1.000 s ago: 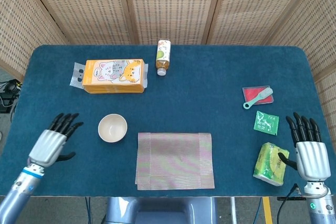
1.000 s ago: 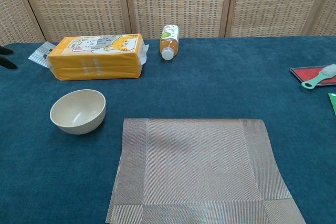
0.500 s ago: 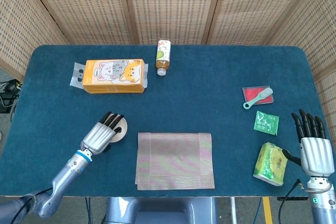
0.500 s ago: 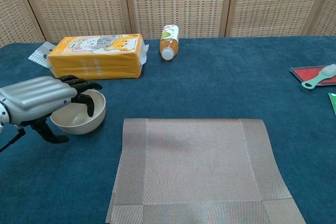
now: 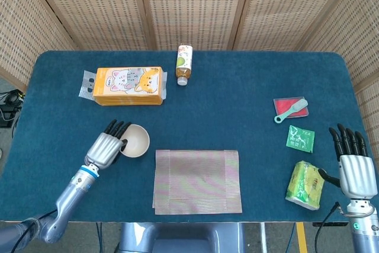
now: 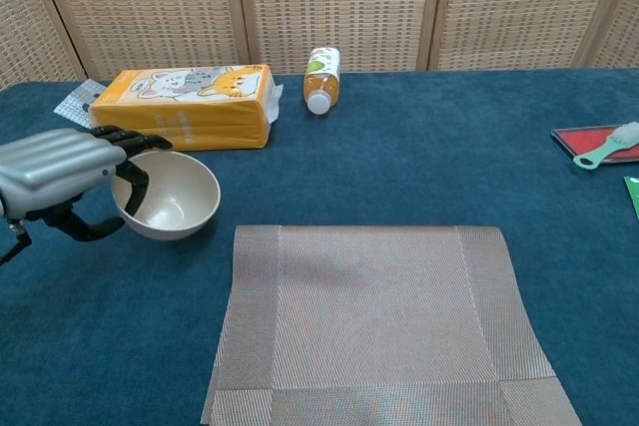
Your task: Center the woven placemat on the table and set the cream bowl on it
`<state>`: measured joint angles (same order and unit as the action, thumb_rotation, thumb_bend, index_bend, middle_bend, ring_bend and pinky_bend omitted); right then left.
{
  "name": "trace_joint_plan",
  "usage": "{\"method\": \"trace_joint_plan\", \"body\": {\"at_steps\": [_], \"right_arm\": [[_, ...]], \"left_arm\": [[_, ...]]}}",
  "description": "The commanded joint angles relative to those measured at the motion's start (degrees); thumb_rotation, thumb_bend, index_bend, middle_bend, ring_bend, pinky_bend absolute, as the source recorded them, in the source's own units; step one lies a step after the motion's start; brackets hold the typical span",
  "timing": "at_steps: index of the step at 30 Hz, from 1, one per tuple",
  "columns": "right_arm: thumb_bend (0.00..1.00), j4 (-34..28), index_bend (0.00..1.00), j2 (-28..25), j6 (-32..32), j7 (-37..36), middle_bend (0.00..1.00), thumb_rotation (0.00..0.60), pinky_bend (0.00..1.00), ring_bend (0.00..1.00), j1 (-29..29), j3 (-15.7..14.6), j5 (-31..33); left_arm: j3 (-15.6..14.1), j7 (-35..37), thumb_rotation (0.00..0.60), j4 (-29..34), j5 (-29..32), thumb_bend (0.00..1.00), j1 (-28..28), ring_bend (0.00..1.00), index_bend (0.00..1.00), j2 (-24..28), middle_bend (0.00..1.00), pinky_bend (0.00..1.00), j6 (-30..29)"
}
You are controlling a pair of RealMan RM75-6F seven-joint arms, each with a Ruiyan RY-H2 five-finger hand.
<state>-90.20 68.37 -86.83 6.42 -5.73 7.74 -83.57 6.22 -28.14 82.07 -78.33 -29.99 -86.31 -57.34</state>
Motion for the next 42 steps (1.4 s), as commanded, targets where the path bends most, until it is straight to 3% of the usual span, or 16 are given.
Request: {"method": "trace_joint_plan", "body": {"at_steps": [1, 11, 12, 22, 24, 26, 27, 28, 29, 35, 39, 42], "right_arm": [[0.0, -0.1, 0.0, 0.0, -0.1, 0.0, 0.0, 0.6, 0.0, 0.0, 0.0, -0.1, -0.1], [0.0, -0.4, 0.0, -0.1, -0.1, 0.1, 0.0, 0.6, 0.0, 0.0, 0.0, -0.3, -0.4], [0.0, -0.4, 0.0, -0.1, 0.1, 0.1, 0.0, 0.6, 0.0, 0.0, -0.2, -0.4, -0.4], [0.0, -0.5, 0.0, 0.3, 0.6, 1.2, 0.0, 0.6, 0.0, 0.0, -0.6, -0.6, -0.5], [0.0, -0.6, 0.0, 0.3, 0.5, 1.2, 0.0, 0.6, 0.0, 0.0, -0.5, -0.5, -0.5], [0.0, -0.6, 0.0, 0.3, 0.4, 1.1, 0.0, 0.6, 0.0, 0.0, -0.5, -0.5, -0.5], [0.0, -0.6, 0.0, 0.3, 0.3, 1.1, 0.0, 0.6, 0.0, 0.0, -0.5, -0.5, -0.5], [0.0, -0.6, 0.0, 0.3, 0.3, 1.1, 0.0, 0.6, 0.0, 0.0, -0.5, -0.5, -0.5], [0.0, -0.7, 0.0, 0.2, 0.3, 1.0, 0.0, 0.6, 0.0, 0.0, -0.5, -0.6, -0.5], [0.0, -0.9, 0.0, 0.0, 0.2, 0.8, 0.0, 0.6, 0.0, 0.0, -0.5, -0.6, -0.7], [0.0, -0.9, 0.0, -0.2, 0.1, 0.4, 0.0, 0.6, 0.0, 0.0, -0.4, -0.4, -0.4], [0.0, -0.9, 0.0, -0.3, 0.1, 0.3, 0.0, 0.6, 0.0, 0.0, -0.4, -0.4, -0.2]], "left_arm": [[0.7, 1.3, 0.6, -0.2, 0.9, 0.55, 0.2, 0.0, 0.66, 1.5, 0.0, 0.0, -1.0], [3.1, 10.5, 0.6, -6.4, 6.5, 0.55, 2.2, 0.0, 0.66, 6.3, 0.0, 0.0, -1.6], [4.4, 13.6, 0.6, -9.5, 10.8, 0.55, 2.8, 0.0, 0.66, 6.3, 0.0, 0.0, 0.4], [6.2, 20.3, 0.6, -19.7, 17.4, 0.56, 1.8, 0.0, 0.62, 3.2, 0.0, 0.0, 6.3], [6.0, 21.2, 0.6, -19.5, 17.6, 0.49, 1.9, 0.0, 0.55, 3.5, 0.0, 0.0, 6.9], [5.8, 21.9, 0.6, -18.9, 17.4, 0.19, 2.1, 0.0, 0.26, 4.1, 0.0, 0.0, 7.3], [5.7, 22.6, 0.6, -18.1, 17.2, 0.09, 2.2, 0.0, 0.15, 4.6, 0.0, 0.0, 7.4], [5.7, 23.6, 0.6, -16.8, 16.7, 0.02, 2.4, 0.0, 0.04, 5.4, 0.0, 0.0, 7.2], [5.8, 25.2, 0.6, -14.3, 15.2, 0.0, 2.9, 0.0, 0.0, 6.8, 0.0, 0.0, 6.1], [4.2, 32.1, 0.6, -2.8, 4.6, 0.0, 5.3, 0.0, 0.0, 13.9, 0.0, 0.0, -1.2], [0.0, 38.2, 0.6, 4.6, -11.2, 0.0, 6.1, 0.0, 0.01, 18.3, 0.0, 0.0, -9.2], [-2.6, 40.3, 0.6, 6.0, -17.8, 0.0, 5.4, 0.0, 0.13, 18.6, 0.0, 0.0, -11.1]]}}
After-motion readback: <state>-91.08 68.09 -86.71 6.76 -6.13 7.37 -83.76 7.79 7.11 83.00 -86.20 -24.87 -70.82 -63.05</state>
